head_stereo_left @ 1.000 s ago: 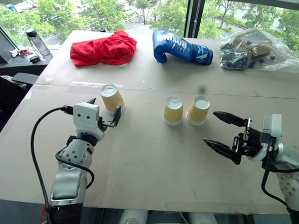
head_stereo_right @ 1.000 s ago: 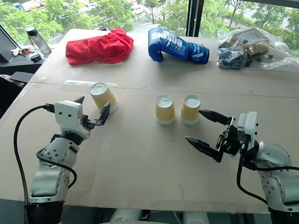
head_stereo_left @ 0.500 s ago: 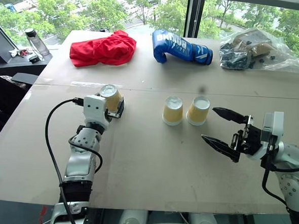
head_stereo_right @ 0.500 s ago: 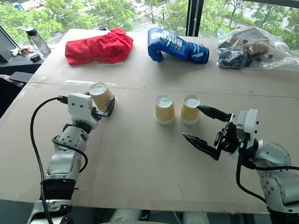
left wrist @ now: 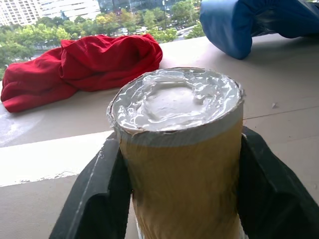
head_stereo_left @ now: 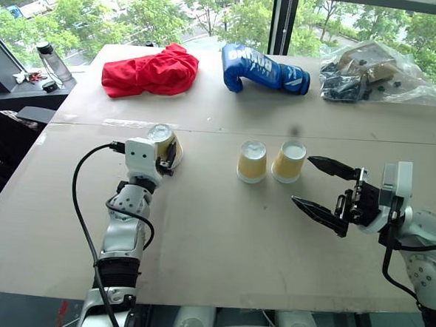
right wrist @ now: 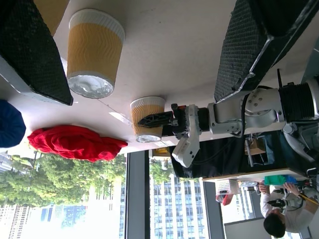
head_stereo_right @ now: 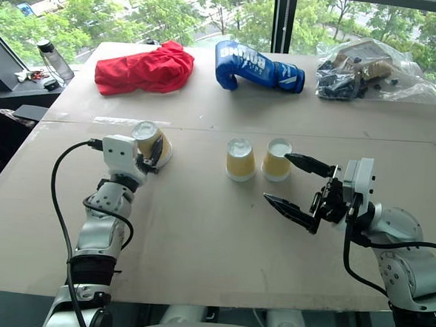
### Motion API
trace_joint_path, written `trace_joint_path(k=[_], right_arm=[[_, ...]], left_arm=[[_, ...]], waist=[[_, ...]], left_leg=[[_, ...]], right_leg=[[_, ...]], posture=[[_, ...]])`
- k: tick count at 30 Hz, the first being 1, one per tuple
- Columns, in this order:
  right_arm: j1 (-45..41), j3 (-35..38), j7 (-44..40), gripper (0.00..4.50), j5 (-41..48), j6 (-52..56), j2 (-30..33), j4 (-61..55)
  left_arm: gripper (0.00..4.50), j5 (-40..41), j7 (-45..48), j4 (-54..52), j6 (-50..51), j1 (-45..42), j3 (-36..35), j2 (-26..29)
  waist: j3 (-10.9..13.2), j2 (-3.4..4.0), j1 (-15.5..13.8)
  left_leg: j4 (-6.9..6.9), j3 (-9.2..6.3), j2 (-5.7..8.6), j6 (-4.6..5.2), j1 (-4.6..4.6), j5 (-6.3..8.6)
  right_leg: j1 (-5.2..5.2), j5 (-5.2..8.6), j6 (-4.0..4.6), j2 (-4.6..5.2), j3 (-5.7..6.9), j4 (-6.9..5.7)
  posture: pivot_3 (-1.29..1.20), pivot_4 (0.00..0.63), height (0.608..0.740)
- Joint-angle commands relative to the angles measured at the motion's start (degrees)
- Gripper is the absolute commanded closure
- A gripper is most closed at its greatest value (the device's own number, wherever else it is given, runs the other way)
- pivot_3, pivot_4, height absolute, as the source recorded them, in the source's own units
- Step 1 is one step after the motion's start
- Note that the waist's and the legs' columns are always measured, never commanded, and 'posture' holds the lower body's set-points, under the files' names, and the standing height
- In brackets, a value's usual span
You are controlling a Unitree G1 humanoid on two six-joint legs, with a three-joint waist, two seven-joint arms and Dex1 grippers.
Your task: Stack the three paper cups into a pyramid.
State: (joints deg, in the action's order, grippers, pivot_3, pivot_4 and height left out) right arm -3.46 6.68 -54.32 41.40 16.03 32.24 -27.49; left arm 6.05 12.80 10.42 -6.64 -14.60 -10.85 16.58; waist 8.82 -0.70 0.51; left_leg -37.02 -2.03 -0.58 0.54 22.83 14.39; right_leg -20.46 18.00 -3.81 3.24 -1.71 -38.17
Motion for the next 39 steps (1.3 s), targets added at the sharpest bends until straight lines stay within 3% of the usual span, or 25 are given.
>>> trace_joint_path(k=[1, 6, 14, 18, 23, 30, 39], right_arm=[[-0.8, 0.31, 0.62, 0.0, 0.76, -0.25, -0.21, -2.05], [-0.22, 1.87, 0.65, 0.0, 1.52, -0.24, 0.29, -1.45], [0.6, 6.55, 0.89, 0.0, 2.1, -0.99, 0.91, 1.73], [2.03, 8.78, 0.42, 0.0, 1.87, -1.11, 1.87, 2.17], [3.36, 10.44, 1.58, 0.0, 2.45, -0.63, 2.06, 0.84], [6.15, 10.87, 5.74, 0.0, 2.96, 1.11, 1.95, -4.08], [6.32, 11.02, 8.45, 0.0, 4.19, 3.39, 2.53, -5.95]], left_arm=[[2.58, 1.31, 0.63, 0.37, -1.8, -2.13, -1.24, 0.89], [2.58, 5.03, 5.47, -1.67, 1.35, -7.04, -1.12, 3.1], [2.58, 15.51, 22.65, -5.02, 18.0, -23.53, 4.31, 8.05], [2.58, 18.62, 30.27, -5.22, 25.77, -31.64, 9.37, 7.26], [2.58, 18.15, 35.53, -2.16, 27.84, -37.6, 13.59, 4.77], [2.58, 15.05, 40.83, 1.34, 27.65, -40.32, 18.21, 3.86], [2.58, 13.18, 45.32, 0.71, 26.4, -37.32, 20.28, 4.26]], waist=[[0.0, 0.0, -0.03], [0.01, -0.02, -0.09], [0.02, -0.04, -0.16], [0.04, -0.06, -0.12], [0.04, -0.04, 0.66], [0.05, -0.04, 0.36], [0.06, -0.04, 0.25]], left_leg=[[-0.01, -0.01, 0.0, 0.0, 0.0, 0.0], [-0.03, -0.06, 0.0, -0.01, 0.04, 0.0], [-0.16, -0.11, 0.17, -0.02, 0.1, -0.01], [-0.17, -0.16, 0.2, -0.11, 0.16, -0.07], [-0.16, -0.08, 0.17, -0.2, 0.14, -0.12], [-0.16, -0.08, 0.15, -0.16, 0.12, -0.1], [-0.18, -0.08, 0.15, -0.16, 0.13, -0.1]], right_leg=[[0.0, 0.0, 0.0, 0.0, 0.01, -0.01], [0.0, 0.0, 0.0, -0.01, 0.08, -0.03], [0.01, 0.0, 0.0, -0.01, 0.13, -0.06], [0.01, 0.01, -0.01, -0.04, 0.19, -0.05], [-0.01, 0.01, -0.01, -0.1, 0.09, -0.04], [-0.01, 0.02, -0.01, -0.15, 0.07, -0.09], [-0.01, 0.02, -0.01, -0.14, 0.07, -0.08]], posture=[[0.0, 0.15, 0.74], [0.0, 0.15, 0.74], [0.0, 0.15, 0.74], [0.0, 0.15, 0.74], [0.0, 0.15, 0.74], [0.0, 0.15, 0.74], [0.0, 0.15, 0.74]])
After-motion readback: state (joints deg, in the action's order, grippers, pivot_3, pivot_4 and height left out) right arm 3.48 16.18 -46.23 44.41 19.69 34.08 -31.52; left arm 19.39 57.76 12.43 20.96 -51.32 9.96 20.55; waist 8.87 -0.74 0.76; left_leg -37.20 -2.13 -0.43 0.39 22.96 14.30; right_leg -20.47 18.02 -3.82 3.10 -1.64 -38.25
